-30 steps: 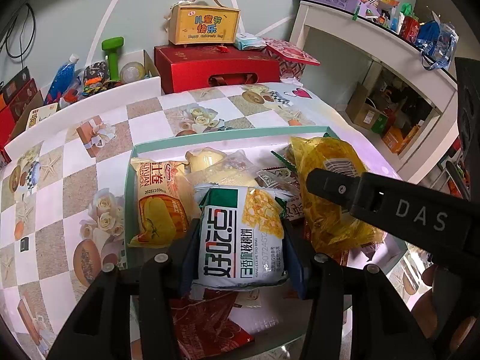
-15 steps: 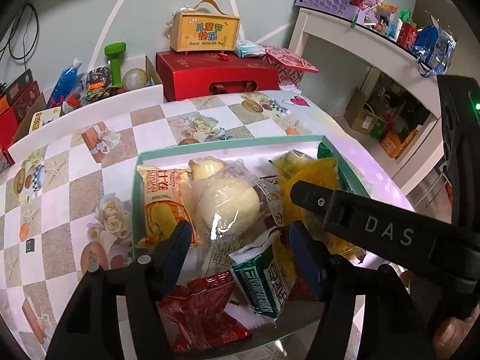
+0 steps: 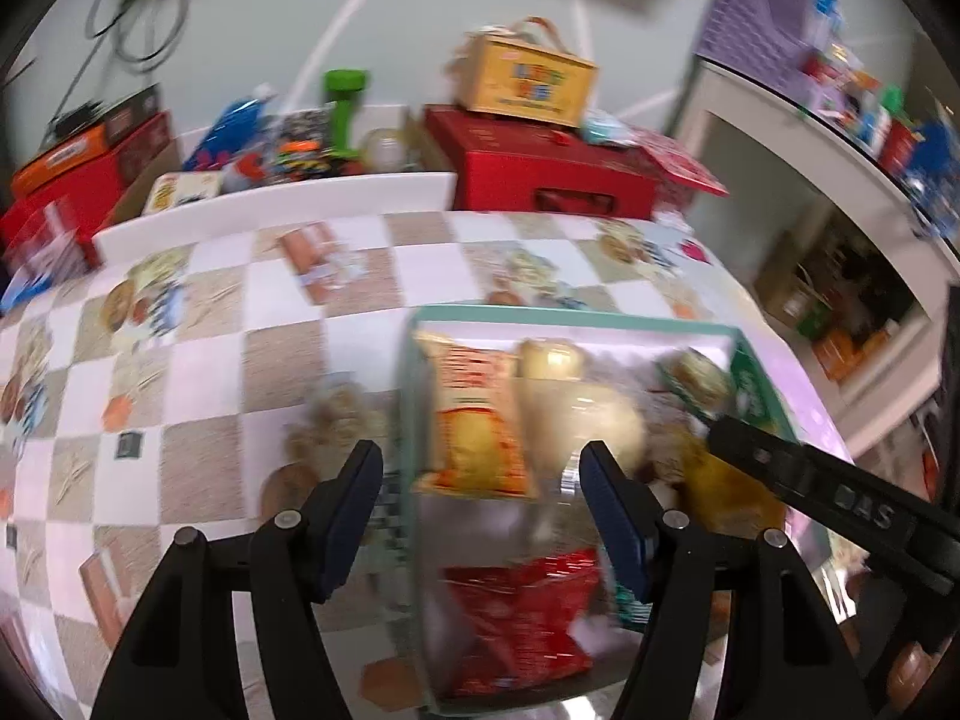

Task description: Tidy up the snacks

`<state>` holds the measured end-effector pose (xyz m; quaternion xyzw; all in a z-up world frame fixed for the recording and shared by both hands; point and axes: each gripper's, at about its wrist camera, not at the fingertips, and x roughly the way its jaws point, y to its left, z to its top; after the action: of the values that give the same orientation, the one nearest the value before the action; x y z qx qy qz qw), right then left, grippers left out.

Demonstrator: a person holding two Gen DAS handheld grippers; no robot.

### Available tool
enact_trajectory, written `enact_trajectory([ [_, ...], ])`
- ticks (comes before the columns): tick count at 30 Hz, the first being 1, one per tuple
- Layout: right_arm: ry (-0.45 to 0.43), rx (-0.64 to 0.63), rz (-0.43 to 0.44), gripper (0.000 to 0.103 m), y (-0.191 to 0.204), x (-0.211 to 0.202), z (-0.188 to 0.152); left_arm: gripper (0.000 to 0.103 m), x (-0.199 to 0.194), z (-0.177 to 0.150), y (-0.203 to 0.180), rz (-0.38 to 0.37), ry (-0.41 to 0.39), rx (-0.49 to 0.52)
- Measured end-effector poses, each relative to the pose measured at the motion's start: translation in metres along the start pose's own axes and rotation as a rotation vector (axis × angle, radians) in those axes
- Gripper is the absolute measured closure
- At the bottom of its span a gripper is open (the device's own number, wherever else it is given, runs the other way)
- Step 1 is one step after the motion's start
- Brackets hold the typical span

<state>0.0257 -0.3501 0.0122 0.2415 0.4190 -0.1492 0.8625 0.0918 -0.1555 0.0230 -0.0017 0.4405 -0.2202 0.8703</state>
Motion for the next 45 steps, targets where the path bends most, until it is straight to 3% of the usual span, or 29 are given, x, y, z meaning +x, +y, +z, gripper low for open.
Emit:
enact_trajectory([
  [4, 0.008, -0.033, -0.013, 0.031, 0.007, 0.000, -0.001, 0.033, 0.001, -0.001, 0.019, 0.048, 0.004, -0.049],
  [8, 0.014, -0.069, -0.017, 0.019, 0.015, 0.002, -0.003, 0.029, 0.003, -0.003, 0.037, 0.117, 0.013, -0.085],
  [11, 0.017, -0.085, -0.018, 0.013, 0.020, 0.003, -0.004, 0.012, 0.003, -0.005, 0.046, 0.152, 0.013, -0.101],
  [13, 0.016, -0.093, -0.023, 0.008, 0.022, 0.004, -0.004, 0.010, 0.002, -0.006, 0.051, 0.181, 0.002, -0.108],
  [15, 0.010, -0.103, -0.030, 0.000, 0.025, 0.004, -0.005, 0.000, 0.001, -0.008, 0.054, 0.224, -0.016, -0.104],
  [17, -0.001, -0.108, -0.030, 0.000, 0.026, 0.004, -0.005, 0.000, 0.000, -0.009, 0.057, 0.255, -0.024, -0.098],
  [28, -0.003, -0.121, -0.062, 0.000, 0.034, 0.006, -0.008, 0.000, -0.001, -0.012, 0.062, 0.278, 0.015, -0.094],
  [38, -0.013, -0.163, -0.079, 0.000, 0.048, -0.003, -0.012, 0.000, -0.021, -0.012, 0.071, 0.279, -0.028, -0.149],
  [45, -0.028, -0.206, -0.074, 0.000, 0.062, -0.013, -0.017, 0.000, -0.037, -0.018, 0.074, 0.374, -0.047, -0.141],
])
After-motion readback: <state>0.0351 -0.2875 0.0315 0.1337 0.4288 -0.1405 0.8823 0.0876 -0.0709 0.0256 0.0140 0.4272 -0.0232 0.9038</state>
